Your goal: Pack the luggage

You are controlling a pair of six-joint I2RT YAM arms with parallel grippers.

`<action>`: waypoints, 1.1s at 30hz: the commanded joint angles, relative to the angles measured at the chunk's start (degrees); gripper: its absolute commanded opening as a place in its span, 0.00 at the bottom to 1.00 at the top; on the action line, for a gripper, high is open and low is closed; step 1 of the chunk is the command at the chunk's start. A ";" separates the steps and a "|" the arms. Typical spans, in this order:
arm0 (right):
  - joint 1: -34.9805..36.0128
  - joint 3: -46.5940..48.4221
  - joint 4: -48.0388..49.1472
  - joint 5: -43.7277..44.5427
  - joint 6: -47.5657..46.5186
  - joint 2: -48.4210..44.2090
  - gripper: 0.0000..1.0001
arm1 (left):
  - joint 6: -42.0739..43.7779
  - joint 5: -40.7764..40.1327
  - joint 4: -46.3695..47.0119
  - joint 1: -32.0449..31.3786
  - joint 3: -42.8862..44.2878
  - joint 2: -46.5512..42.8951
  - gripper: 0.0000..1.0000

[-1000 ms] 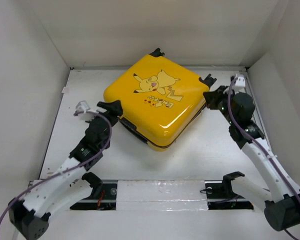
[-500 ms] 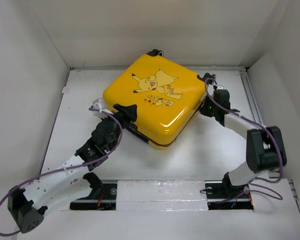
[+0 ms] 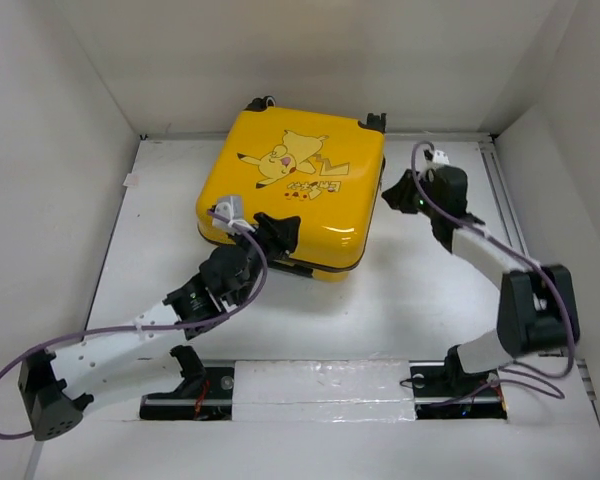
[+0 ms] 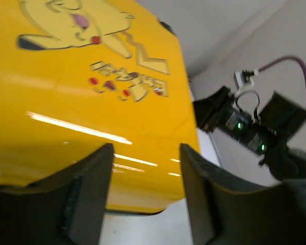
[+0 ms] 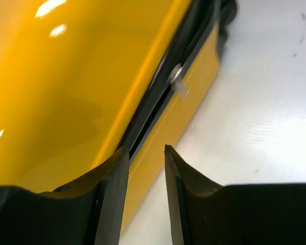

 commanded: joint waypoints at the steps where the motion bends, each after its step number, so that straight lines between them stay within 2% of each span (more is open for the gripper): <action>1: 1.24 -13.82 15.56 -4.61 0.82 -12.41 0.40 | 8.21 6.09 9.76 -0.72 7.83 5.33 0.45; 2: 1.94 -22.92 19.98 -7.06 0.82 -14.70 0.40 | 9.62 6.90 9.77 -1.51 10.12 7.63 0.40; 4: 2.47 -30.62 32.60 -9.19 2.83 -19.35 0.42 | 13.13 6.04 9.77 -5.27 13.65 11.50 0.28; 5: 2.47 -35.87 35.98 -11.46 3.72 -20.60 0.37 | 17.33 1.15 11.60 -11.30 14.53 14.21 0.25; 7: 1.86 -38.64 39.78 -14.02 4.43 -20.61 0.25 | 19.56 -3.01 12.49 -16.70 14.02 15.12 0.21; 8: 1.86 -39.61 42.58 -14.03 4.43 -20.61 0.18 | 19.57 -2.50 12.49 -18.55 12.10 15.64 0.21; 10: 1.86 -40.32 46.37 -17.96 3.56 -18.51 0.05 | 13.29 1.63 9.96 -18.57 8.32 13.55 0.17; 12: 1.86 -40.32 50.59 -24.36 2.67 -14.82 0.03 | 7.30 1.02 6.71 -18.57 1.12 9.35 0.11; 14: 1.86 -39.44 51.31 -25.72 0.83 -13.41 0.18 | -2.61 -0.65 1.17 -18.57 -3.89 5.30 0.06; 15: 2.47 -38.92 49.74 -25.72 -0.65 -13.40 0.27 | -5.28 -1.44 -0.15 -19.35 -9.05 0.58 0.04; 17: 3.87 -38.92 49.20 -25.46 -1.19 -13.40 0.37 | -9.77 -4.25 -3.40 -19.89 -13.65 -3.67 0.03; 20: 5.28 -37.69 44.82 -23.09 -3.74 -14.10 0.38 | -14.17 -4.26 -4.72 -19.89 -19.55 -7.03 0.03; 21: 6.16 -37.68 43.59 -22.21 -4.62 -15.24 0.38 | -15.49 -4.26 -4.73 -19.89 -20.17 -7.03 0.06; 25: 7.39 -33.03 31.48 -21.15 -11.55 -16.91 0.38 | -14.62 -4.78 -0.79 -19.89 -20.97 -2.91 0.09; 30: 7.39 -28.73 23.12 -20.97 -17.62 -16.40 0.43 | -12.17 -2.86 4.49 -18.57 -19.13 5.09 0.10; 33: 7.39 -27.14 24.31 -25.00 -17.64 -12.53 0.43 | -12.16 -4.78 5.28 -17.26 -18.24 8.79 0.10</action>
